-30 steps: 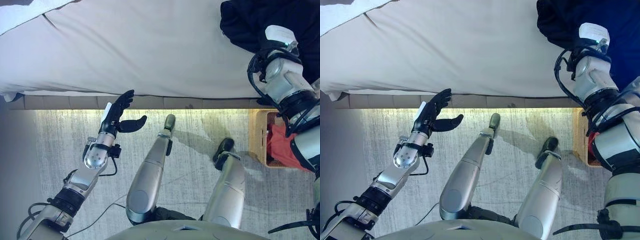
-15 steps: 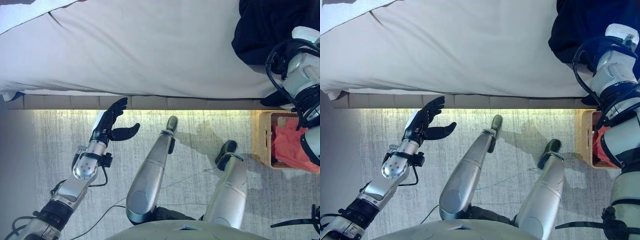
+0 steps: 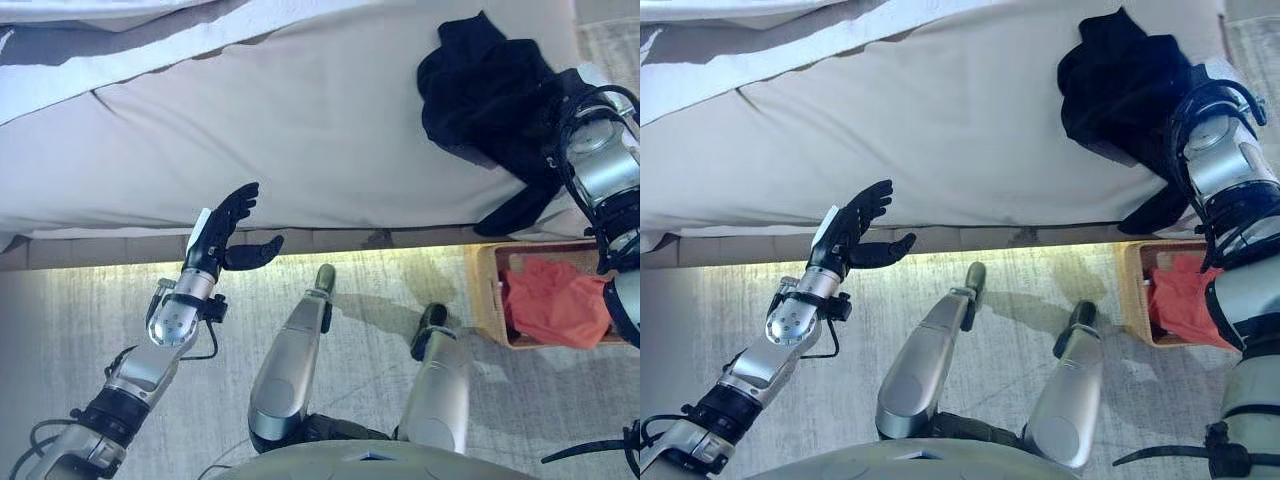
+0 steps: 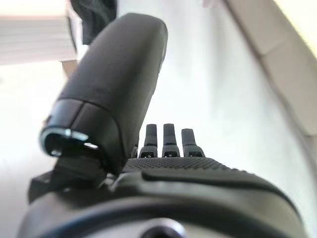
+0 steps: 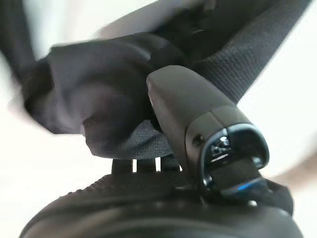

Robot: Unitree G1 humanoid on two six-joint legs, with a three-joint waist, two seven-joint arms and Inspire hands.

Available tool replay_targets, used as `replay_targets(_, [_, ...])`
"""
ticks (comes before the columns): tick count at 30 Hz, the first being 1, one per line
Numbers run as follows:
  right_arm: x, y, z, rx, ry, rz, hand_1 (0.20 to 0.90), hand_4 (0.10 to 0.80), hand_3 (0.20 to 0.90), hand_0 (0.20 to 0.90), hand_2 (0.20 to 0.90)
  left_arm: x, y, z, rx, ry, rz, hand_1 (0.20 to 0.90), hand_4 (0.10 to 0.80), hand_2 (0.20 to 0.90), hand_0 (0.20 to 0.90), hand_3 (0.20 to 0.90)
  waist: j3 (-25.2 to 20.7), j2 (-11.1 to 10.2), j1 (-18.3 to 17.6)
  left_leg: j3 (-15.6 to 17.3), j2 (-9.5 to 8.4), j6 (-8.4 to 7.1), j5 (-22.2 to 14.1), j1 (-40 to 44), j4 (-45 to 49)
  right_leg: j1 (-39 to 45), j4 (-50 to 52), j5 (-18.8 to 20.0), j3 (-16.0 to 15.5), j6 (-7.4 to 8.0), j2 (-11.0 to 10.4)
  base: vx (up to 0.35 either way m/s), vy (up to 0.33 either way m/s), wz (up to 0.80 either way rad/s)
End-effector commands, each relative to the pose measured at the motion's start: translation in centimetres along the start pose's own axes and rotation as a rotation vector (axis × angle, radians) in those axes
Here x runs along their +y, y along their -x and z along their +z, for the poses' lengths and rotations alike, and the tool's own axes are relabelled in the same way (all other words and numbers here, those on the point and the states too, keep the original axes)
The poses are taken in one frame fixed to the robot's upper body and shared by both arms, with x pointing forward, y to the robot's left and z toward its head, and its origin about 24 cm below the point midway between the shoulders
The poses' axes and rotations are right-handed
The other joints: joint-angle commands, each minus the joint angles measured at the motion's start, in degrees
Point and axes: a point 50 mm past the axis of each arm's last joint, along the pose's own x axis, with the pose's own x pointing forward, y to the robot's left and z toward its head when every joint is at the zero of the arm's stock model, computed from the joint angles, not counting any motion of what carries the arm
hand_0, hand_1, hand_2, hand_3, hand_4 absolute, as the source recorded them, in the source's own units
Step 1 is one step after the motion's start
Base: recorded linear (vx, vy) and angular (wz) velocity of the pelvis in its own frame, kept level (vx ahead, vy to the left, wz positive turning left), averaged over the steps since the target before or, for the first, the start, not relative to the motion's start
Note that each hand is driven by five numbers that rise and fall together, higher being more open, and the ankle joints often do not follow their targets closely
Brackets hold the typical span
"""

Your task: Pick up the clothes from the bed and place them into the basket

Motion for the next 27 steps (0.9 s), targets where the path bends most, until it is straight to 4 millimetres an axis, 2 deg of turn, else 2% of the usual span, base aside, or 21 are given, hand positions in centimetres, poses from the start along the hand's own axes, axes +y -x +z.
replay_targets(1, [-2.5, 0.7, 5.5, -0.290, -0.340, -0.007, 0.300, 0.100, 0.200, 0.300, 0.300, 1.2, -0.6, 1.9, -0.109, 0.001, 0.070, 0.900, 0.800, 0.900, 0.900, 0.900, -5.45, -2.72, -0.85, 0.13, 4.16, -0.65, -2.92, 4.77, -1.91, 3.82, 0.24, -0.45, -2.91, -3.06, 1.70, 0.029, -0.010, -0.22])
replay_targets(3, [-2.6, 0.8, 4.9, -0.315, -0.460, 0.042, 0.300, 0.100, 0.200, 0.300, 0.300, 1.0, -0.6, 1.3, -0.080, -0.003, 0.062, 0.900, 0.800, 0.900, 0.900, 0.900, -8.17, -3.36, -1.54, 0.92, 5.04, -1.25, -2.22, 7.75, -4.98, 7.04, -3.60, 0.22, -3.01, -2.98, 2.42, 0.080, -0.006, -0.12])
replay_targets(4, [-2.6, 0.8, 4.8, -0.313, -0.462, 0.043, 0.300, 0.100, 0.200, 0.300, 0.300, 1.0, -0.6, 1.3, -0.078, -0.004, 0.061, 0.900, 0.800, 0.900, 0.900, 0.900, -8.14, -3.36, -1.45, 0.94, 5.09, -1.27, -2.10, 8.06, -5.29, 7.36, -3.93, 0.35, -3.07, -2.99, 2.50, 0.130, -0.015, -0.11])
replay_targets(6, [-3.2, 1.1, 4.4, -0.332, -0.516, 0.060, 0.300, 0.100, 0.200, 0.300, 0.300, 1.0, -0.3, 0.7, -0.047, -0.005, 0.057, 0.900, 0.800, 0.900, 0.900, 0.900, -10.91, -4.00, -2.10, 1.48, 5.81, -1.94, -1.12, 11.02, -8.40, 10.42, -7.62, 1.22, -2.92, -2.71, 3.29, 0.147, -0.020, -0.17])
replay_targets(13, [-6.4, 1.8, 5.3, -0.343, -0.453, -0.010, 0.300, 0.100, 0.200, 0.300, 0.300, 0.9, 1.4, -2.1, 0.076, -0.012, 0.038, 0.900, 0.800, 0.900, 0.900, 0.900, -19.35, -6.41, -3.85, 3.50, 8.27, -3.62, 3.12, 18.29, -19.60, 16.20, -18.08, 5.62, -1.12, -1.68, 5.83, 0.150, -0.022, -0.10])
replay_targets(19, [-8.5, 2.6, 7.4, -0.384, -0.425, -0.064, 0.300, 0.100, 0.200, 0.300, 0.300, 0.9, 2.1, -3.5, 0.123, -0.023, 0.037, 0.900, 0.800, 0.900, 0.900, 0.900, -23.92, -7.69, -5.37, 4.69, 9.26, -4.66, 6.14, 22.39, -27.77, 18.68, -24.47, 8.65, -0.37, -0.71, 7.04, 0.050, -0.007, -0.12])
replay_targets(27, [-9.9, 3.6, 10.4, -0.465, -0.401, -0.111, 0.300, 0.100, 0.200, 0.300, 0.300, 1.0, 2.2, -4.6, 0.160, -0.044, 0.042, 0.900, 0.800, 0.900, 0.900, 0.900, -26.93, -8.72, -7.27, 5.83, 9.68, -5.27, 5.69, 23.70, -28.64, 20.40, -27.81, 10.05, -0.18, -0.32, 7.77, -0.015, 0.007, -0.10])
